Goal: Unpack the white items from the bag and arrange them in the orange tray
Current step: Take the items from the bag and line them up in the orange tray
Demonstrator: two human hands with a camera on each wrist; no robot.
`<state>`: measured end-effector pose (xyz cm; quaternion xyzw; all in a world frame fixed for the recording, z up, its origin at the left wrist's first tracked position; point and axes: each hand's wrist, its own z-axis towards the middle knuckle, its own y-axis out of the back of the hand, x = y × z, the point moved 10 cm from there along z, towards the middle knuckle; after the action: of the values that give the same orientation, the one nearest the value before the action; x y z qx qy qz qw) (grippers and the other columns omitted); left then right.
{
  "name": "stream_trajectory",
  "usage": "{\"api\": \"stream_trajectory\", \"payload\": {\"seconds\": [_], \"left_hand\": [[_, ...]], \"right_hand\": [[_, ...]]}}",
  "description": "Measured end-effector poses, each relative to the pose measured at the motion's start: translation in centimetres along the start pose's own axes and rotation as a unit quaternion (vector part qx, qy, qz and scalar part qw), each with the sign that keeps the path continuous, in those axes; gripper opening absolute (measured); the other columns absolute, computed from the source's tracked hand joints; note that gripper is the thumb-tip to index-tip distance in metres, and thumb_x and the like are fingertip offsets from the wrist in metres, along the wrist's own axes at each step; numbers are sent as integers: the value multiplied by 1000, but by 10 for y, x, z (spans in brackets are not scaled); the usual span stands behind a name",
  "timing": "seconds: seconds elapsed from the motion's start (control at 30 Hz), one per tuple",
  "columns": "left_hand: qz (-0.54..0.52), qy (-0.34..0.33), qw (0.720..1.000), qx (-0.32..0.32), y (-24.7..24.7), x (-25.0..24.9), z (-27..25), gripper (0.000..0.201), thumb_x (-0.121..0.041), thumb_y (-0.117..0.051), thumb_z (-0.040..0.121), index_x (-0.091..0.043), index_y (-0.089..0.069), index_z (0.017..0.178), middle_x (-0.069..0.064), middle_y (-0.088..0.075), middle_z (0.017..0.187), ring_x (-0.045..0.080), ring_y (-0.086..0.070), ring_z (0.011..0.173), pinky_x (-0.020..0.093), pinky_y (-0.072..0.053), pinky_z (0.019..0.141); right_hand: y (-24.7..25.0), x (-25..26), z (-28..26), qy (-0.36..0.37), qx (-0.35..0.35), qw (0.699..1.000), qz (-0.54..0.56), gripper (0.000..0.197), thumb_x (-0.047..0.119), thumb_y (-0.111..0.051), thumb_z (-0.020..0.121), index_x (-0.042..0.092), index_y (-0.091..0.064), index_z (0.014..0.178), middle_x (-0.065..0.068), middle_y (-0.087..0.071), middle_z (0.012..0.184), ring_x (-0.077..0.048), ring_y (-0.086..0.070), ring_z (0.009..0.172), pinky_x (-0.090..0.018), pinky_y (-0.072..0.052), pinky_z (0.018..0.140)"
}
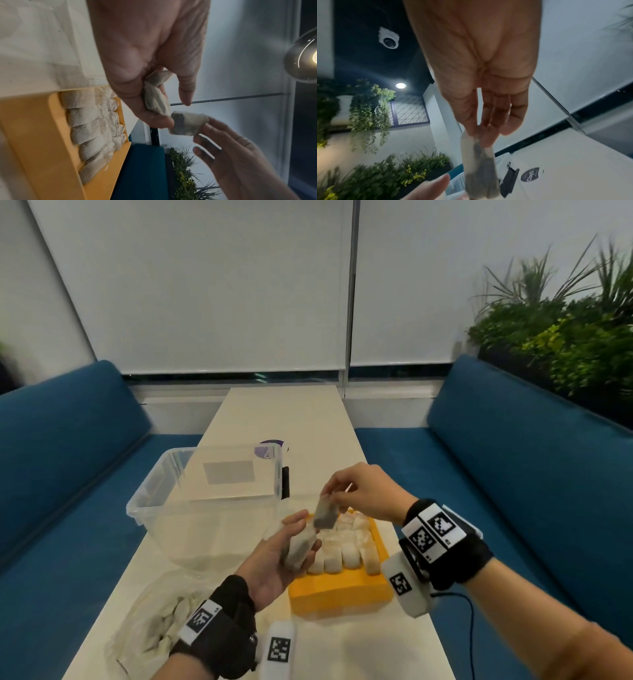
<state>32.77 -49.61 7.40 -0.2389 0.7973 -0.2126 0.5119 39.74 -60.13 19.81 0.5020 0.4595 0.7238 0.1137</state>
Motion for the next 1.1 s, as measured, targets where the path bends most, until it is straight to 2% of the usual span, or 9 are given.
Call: {"api": "stream_trajectory", "payload": {"seconds": [0.1,0.2,0.3,0.37,0.5,0.67,0.77,0.93,1.1], "left_hand": [[15,18,1000,12,-8,1,-3,49,-28,-73,75,-19,-62,122,15,-66,115,26,-66,87,29,-57,61],[16,32,999,23,-11,1,-5,54,-45,-72,72,-19,-64,119,15,-65,118,26,-65,88,29,-56,60],[2,35,998,48,-17,-1,-2,64,-72,-51,79,-26,-64,122,15,-66,122,25,-67,84,28,-54,61],[13,35,998,47,-18,-3,1,70,-78,-40,81,-26,-64,121,14,-67,120,22,-68,81,25,-53,58],[124,4,990,61,-24,-7,2,57,-67,-37,90,-27,-59,124,13,-66,108,19,-55,79,26,-44,62],[191,-38,978,80,-34,-12,-3,44,-44,-65,85,-17,-61,118,12,-61,104,21,-53,85,25,-45,59],[215,-60,972,78,-34,-16,-5,36,-30,-71,81,-11,-62,111,12,-59,95,22,-50,84,25,-42,59],[239,-83,966,59,-28,-25,-6,27,-23,-71,84,-9,-61,104,13,-56,91,23,-47,80,24,-42,57],[248,-95,963,37,-19,-27,-6,31,-19,-71,85,-5,-60,110,13,-55,92,20,-45,74,24,-44,57]], "right_hand": [[7,18,-1,34,18,997,-66,20,11,-57,91,15,-71,105,-2,-69,102,-3,-56,71,-15,-47,73],[10,28,-2,42,30,995,-83,21,10,-56,91,11,-70,107,-3,-69,101,1,-54,65,-10,-45,66],[14,33,-3,42,29,995,-87,19,11,-57,91,9,-70,105,-5,-70,95,-9,-62,65,-10,-48,61],[15,36,-5,45,25,995,-83,17,12,-58,91,9,-70,101,-3,-70,87,-12,-64,64,-8,-48,61],[19,39,-8,46,21,996,-67,17,14,-59,91,7,-71,101,3,-66,76,-7,-62,59,-7,-48,57],[22,43,-10,44,20,997,-53,17,12,-60,90,9,-71,102,1,-66,74,-2,-58,56,-6,-44,53],[22,46,-9,42,27,998,-44,17,11,-61,89,8,-71,102,7,-64,70,2,-58,55,-6,-45,54],[24,47,-7,42,-1,998,-50,14,10,-62,89,6,-70,99,12,-60,64,-1,-57,56,-2,-40,52],[16,41,-4,34,13,998,-57,14,13,-62,89,7,-69,100,12,-60,67,-1,-58,59,0,-42,56]]}}
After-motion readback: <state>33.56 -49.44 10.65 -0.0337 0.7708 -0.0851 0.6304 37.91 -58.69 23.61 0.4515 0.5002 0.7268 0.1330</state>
